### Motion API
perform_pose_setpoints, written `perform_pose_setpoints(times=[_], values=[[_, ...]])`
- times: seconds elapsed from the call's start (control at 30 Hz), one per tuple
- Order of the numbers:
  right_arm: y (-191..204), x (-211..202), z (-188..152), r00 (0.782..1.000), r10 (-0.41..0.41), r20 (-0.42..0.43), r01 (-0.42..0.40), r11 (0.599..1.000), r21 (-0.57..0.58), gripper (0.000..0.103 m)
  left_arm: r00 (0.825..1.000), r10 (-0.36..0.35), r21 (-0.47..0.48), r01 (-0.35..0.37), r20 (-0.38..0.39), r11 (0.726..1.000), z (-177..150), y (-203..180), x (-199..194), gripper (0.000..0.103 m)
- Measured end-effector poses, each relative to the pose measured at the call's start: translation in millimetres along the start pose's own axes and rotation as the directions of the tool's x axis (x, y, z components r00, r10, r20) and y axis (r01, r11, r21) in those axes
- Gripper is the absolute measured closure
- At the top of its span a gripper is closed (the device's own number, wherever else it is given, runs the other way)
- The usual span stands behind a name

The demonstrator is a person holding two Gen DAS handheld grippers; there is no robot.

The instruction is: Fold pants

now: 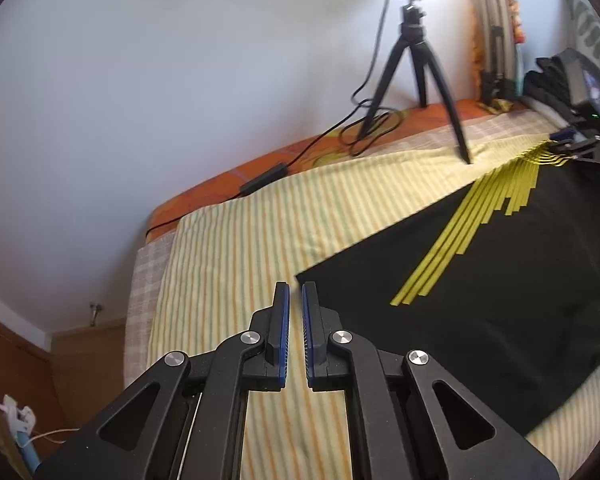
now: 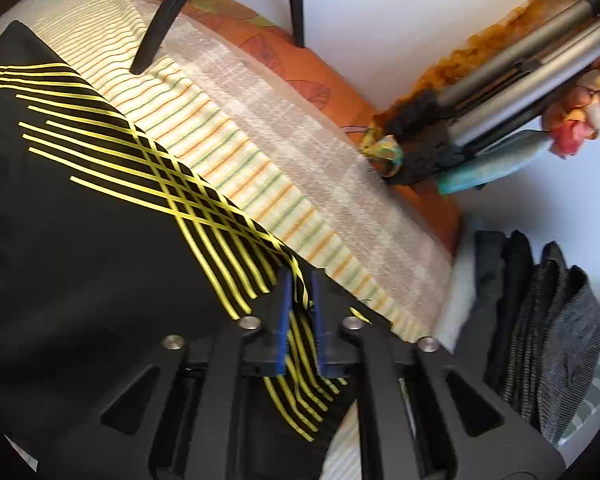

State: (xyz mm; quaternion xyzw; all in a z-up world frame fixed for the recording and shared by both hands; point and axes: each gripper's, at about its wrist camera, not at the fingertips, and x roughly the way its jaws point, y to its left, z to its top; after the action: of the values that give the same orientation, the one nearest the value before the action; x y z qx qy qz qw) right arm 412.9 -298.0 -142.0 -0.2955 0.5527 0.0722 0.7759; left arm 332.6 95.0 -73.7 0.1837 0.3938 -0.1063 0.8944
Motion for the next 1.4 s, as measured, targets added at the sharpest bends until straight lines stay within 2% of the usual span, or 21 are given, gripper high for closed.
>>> perform_pose_setpoints(times=[0.03,0.07,0.1,0.23,0.37,0.53,0.6,0.63,0.7,0.73,0.8,0.83,0.9,0.93,1.0,1.1,1.17,1.23,1.3,1.37,1.4], values=[[-4.0,-3.5,-1.0,1.0,-0.023,0.005,0.023,1.0,0.014,0.071,1.0,-0.012,0.002,0.012,0.006,1.0,-0.5,-4.9,-4.3,0.097],[-9.1,-8.0,-2.3,0.999,-0.04,0.012,0.039,0.999,0.032,0.053,1.0,-0.021,0.003,0.021,0.01,1.0,-2.5,-8.7,-9.5,0.097],[-15.4,-15.7,-4.5,0.999,-0.046,0.029,0.044,0.998,0.055,0.044,0.999,-0.031,0.005,0.031,0.019,1.0,-4.4,-13.3,-17.3,0.097],[-46.2,-48.2,-19.5,0.996,-0.013,0.088,-0.003,0.983,0.182,0.043,0.995,-0.077,-0.021,0.078,0.06,0.997,-14.9,-30.0,-47.9,0.097],[-78.8,-77.1,-54.1,0.992,0.021,0.125,-0.067,0.922,0.382,0.037,0.985,-0.151,-0.038,0.154,0.082,0.987,-23.3,-50.9,-65.1,0.097],[-71.8,-103.9,-113.8,0.983,0.085,0.164,-0.163,0.819,0.549,0.036,0.963,-0.252,0.017,0.252,0.094,0.968,-24.4,-97.6,-76.9,0.097],[-62.0,-106.7,-133.3,0.979,0.12,0.164,-0.196,0.768,0.61,0.031,0.948,-0.304,0.041,0.301,0.094,0.953,-25.1,-117.8,-80.1,0.097],[-54.1,-107.1,-147.4,0.972,0.159,0.171,-0.232,0.722,0.652,0.03,0.941,-0.327,0.062,0.323,0.083,0.944,-26.5,-128.2,-80.3,0.097],[-40.2,-106.2,-165.8,0.96,0.212,0.181,-0.278,0.662,0.696,0.03,0.932,-0.358,0.077,0.353,0.055,0.932,-30.9,-140.3,-80.3,0.096],[-34.9,-103.3,-171.4,0.957,0.226,0.182,-0.287,0.642,0.711,0.03,0.925,-0.378,0.066,0.375,0.04,0.925,-33.6,-144.3,-79.9,0.096],[-24.0,-96.0,-180.5,0.942,0.278,0.186,-0.321,0.59,0.741,0.03,0.888,-0.461,0.01,0.461,0.002,0.887,-43.5,-152.5,-78.9,0.096],[-21.1,-92.1,-183.5,0.932,0.305,0.194,-0.34,0.56,0.756,0.03,0.862,-0.506,-0.024,0.506,-0.025,0.862,-50.3,-158.5,-77.1,0.096],[-19.5,-83.8,-188.5,0.916,0.335,0.222,-0.371,0.492,0.788,0.029,0.823,-0.565,-0.06,0.562,-0.063,0.825,-61.6,-171.1,-74.2,0.096],[-18.5,-79.0,-190.1,0.905,0.349,0.241,-0.39,0.459,0.798,0.029,0.814,-0.575,-0.059,0.572,-0.078,0.818,-65.8,-178.2,-73.2,0.096],[-16.9,-68.5,-189.9,0.889,0.377,0.258,-0.412,0.415,0.811,0.029,0.818,-0.565,-0.03,0.565,-0.109,0.824,-73.1,-195.8,-68.7,0.096],[-15.1,-58.7,-187.1,0.872,0.398,0.285,-0.44,0.38,0.814,0.029,0.821,-0.561,-0.049,0.559,-0.106,0.827,-74.6,-202.6,-64.2,0.096],[-16.5,-56.6,-185.9,0.862,0.399,0.313,-0.459,0.354,0.815,0.029,0.844,-0.526,-0.04,0.525,-0.103,0.85,-71.9,-203.8,-61.9,0.096],[-18.3,-55.5,-184.0,0.853,0.403,0.332,-0.474,0.333,0.815,0.029,0.845,-0.526,-0.06,0.522,-0.102,0.851,-70.9,-201.6,-58.1,0.095],[-19.0,-54.4,-182.1,0.851,0.406,0.333,-0.476,0.332,0.814,0.029,0.854,-0.512,-0.089,0.505,-0.095,0.858,-67.1,-198.8,-54.7,0.087],[-18.7,-51.6,-180.2,0.849,0.412,0.33,-0.476,0.327,0.816,0.029,0.85,-0.52,-0.088,0.513,-0.083,0.854,-64.8,-198.9,-56.3,0.079],[-18.7,-50.7,-179.5,0.85,0.411,0.33,-0.475,0.327,0.817,0.029,0.853,-0.516,-0.082,0.511,-0.08,0.856,-64.8,-199.7,-57.7,0.069]])
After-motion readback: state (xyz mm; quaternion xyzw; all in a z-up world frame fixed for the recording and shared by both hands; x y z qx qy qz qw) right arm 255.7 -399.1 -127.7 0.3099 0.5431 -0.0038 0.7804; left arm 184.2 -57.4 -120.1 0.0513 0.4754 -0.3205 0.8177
